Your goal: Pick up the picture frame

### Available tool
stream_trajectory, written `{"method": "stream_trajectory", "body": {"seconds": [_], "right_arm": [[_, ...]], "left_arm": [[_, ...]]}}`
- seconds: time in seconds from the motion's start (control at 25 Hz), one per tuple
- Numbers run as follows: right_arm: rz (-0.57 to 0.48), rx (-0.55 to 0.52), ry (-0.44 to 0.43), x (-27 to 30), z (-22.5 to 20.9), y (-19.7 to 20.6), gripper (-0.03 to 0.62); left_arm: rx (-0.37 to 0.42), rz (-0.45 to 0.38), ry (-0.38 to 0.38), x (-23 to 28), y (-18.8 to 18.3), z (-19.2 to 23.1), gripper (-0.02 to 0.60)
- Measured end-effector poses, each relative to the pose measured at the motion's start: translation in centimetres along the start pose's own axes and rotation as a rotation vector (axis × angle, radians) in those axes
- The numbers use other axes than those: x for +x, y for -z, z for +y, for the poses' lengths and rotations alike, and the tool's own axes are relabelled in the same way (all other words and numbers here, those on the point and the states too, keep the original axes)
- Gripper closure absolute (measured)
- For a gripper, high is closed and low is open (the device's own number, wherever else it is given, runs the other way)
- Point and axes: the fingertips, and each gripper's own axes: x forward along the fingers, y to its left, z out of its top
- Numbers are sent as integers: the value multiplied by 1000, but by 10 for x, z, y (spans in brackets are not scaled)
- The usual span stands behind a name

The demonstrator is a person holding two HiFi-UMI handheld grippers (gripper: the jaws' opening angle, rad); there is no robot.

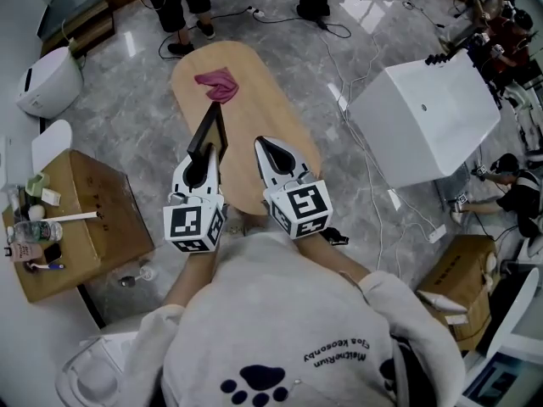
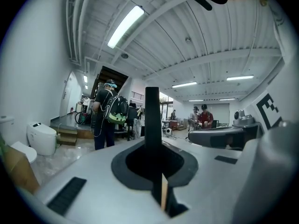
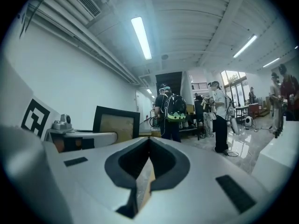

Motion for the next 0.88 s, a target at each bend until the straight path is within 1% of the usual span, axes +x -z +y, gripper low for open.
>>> {"method": "stream_trajectory", "body": {"seconds": [0.16, 0.32, 0.64, 0.88], "right_arm": [[-46, -29, 17, -8, 2, -17, 585], [-75, -51, 32, -15, 3, -27, 585], [-96, -86, 20, -20, 14, -33, 585], [-96, -92, 20, -18, 12, -32, 585]], "left_arm": [[17, -25, -4, -9, -10, -4, 565], [56, -48, -3, -16, -19, -9, 565], [75, -78, -6, -23, -29, -10, 565], [92, -82, -4, -21, -29, -11, 565]]}}
